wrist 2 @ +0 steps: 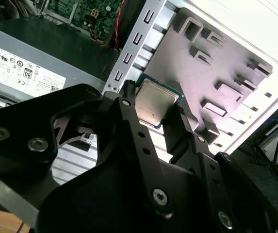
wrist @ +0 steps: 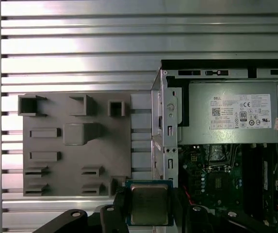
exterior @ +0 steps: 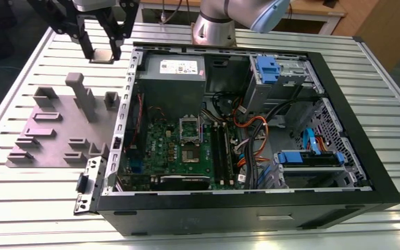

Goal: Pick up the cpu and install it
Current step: 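Pick up the cpu and move it towards the insertion slot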

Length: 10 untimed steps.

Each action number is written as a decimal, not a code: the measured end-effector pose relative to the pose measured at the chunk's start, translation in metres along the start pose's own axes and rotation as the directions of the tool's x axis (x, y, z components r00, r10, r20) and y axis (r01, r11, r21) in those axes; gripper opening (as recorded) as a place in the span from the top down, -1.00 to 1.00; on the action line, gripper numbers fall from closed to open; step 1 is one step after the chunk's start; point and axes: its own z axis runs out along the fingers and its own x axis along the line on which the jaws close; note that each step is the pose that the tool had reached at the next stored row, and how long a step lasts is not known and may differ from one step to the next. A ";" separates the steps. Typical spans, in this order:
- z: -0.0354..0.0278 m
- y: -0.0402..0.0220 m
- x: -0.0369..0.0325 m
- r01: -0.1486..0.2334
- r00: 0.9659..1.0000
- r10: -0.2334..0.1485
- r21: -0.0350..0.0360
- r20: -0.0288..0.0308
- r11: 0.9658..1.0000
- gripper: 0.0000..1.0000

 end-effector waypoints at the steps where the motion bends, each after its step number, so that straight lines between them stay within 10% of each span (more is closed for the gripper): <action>1: 0.0000 0.0000 -0.0010 0.000 1.000 0.000 0.000 0.000 1.000 0.06; 10: 0.0001 -0.0007 -0.0033 0.000 1.000 0.000 0.000 0.000 1.000 0.06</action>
